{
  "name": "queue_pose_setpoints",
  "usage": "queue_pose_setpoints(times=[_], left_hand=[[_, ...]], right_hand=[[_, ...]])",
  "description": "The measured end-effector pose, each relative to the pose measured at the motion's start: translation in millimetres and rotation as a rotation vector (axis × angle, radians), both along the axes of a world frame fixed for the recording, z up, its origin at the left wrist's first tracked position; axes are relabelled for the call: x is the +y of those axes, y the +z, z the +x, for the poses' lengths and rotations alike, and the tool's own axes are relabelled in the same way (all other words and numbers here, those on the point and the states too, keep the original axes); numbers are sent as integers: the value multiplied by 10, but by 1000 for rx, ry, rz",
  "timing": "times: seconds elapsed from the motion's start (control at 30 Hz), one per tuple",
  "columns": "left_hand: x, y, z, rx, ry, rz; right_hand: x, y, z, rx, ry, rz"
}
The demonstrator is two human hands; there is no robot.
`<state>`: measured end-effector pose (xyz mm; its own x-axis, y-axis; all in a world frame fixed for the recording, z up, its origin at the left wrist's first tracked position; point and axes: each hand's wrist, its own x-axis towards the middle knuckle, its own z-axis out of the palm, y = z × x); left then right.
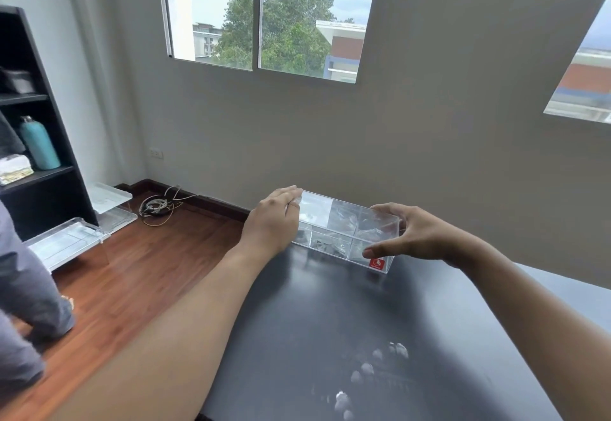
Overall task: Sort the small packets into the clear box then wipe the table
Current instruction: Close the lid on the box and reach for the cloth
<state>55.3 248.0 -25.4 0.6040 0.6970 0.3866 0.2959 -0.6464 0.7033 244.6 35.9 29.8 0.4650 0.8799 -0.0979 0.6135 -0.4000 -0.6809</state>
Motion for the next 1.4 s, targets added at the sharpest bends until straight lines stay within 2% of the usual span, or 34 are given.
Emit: queue_pose_setpoints(times=[0.1,0.27,0.5,1.0,1.2,1.4], left_hand=[[-44,3,-5,43,18,63],[-212,52,-124,103,112,332],[-605,84,-204,41,-75,625],[-2209,380,300,33,-620,653],[-3141,476,650,0,-822,607],[-4001,408,891,17,-915,571]], right_hand=[[-51,1,-95,1,-22,12],[-245,19,-278,-204,-63,12],[-927,211,-356,-326,-158,14],[-2952,618,-394,-479,-365,-103],[-3829,539,-175,-398,-539,-147],[-4556,301,-88,-282,-667,-339]])
